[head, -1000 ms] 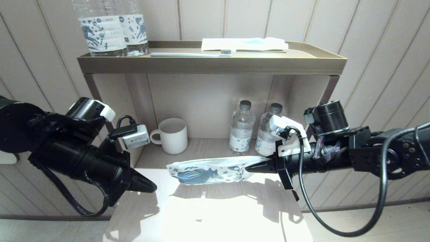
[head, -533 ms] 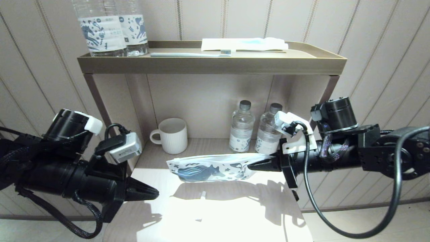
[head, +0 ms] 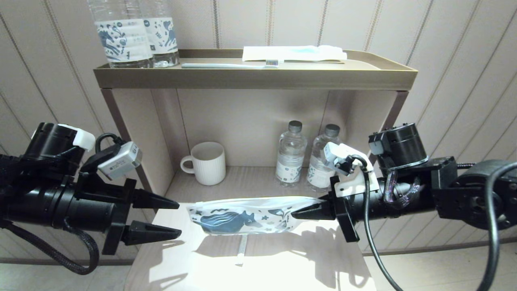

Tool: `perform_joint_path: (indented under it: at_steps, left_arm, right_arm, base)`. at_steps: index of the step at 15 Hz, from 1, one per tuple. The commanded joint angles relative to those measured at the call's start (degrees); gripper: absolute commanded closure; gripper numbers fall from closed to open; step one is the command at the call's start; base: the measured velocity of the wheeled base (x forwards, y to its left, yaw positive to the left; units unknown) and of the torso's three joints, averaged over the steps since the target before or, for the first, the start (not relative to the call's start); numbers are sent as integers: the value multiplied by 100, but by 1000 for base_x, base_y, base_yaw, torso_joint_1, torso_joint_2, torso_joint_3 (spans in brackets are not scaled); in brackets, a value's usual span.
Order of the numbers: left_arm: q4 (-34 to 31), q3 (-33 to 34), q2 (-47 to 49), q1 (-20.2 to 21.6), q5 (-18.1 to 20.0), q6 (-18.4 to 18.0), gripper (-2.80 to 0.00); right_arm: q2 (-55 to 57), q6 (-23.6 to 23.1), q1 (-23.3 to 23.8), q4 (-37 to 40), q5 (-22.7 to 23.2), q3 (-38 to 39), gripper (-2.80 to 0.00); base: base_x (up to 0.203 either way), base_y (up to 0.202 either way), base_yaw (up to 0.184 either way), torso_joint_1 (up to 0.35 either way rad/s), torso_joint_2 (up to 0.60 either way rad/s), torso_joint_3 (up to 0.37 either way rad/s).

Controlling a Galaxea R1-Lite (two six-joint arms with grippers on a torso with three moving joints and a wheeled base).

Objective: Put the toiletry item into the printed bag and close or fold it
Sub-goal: Hand it to the other hand

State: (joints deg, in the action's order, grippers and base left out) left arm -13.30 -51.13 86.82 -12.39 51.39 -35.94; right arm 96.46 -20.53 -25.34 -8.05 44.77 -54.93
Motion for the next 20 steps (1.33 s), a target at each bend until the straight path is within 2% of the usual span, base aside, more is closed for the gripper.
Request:
perform_joint_path:
  at_steps: [1,2,3,10,14,20]
  left_arm:
    - [-6,18,-2,100,334,-31,-280]
    - [-6,30,8,127,556,-74,-280]
    - [-24,50,19,147,606,-175,-280]
    - [-50,191,98,127,679,-770,-280]
    - [-50,91,75,-181,789,-816,-280]
    - [-24,226,376,-527,724,-1002,-280]
  right_arm:
    - [-7,6,-94,-4,237,40,0]
    - [-13,69,-102,-12,403,46,0]
    - [-14,105,-150,-13,436,23,0]
    - [34,206,-397,-13,436,-36,0]
    - [83,319,-569,-22,436,-18,0]
    - [39,312,-569,-22,436,-18,0]
  base:
    - [0,0,0,0,0,0]
    - [0,0,0,0,0,0]
    - [0,0,0,0,0,0]
    - [0,0,0,0,0,0]
    - [0,0,0,0,0,0]
    - [0,0,0,0,0,0]
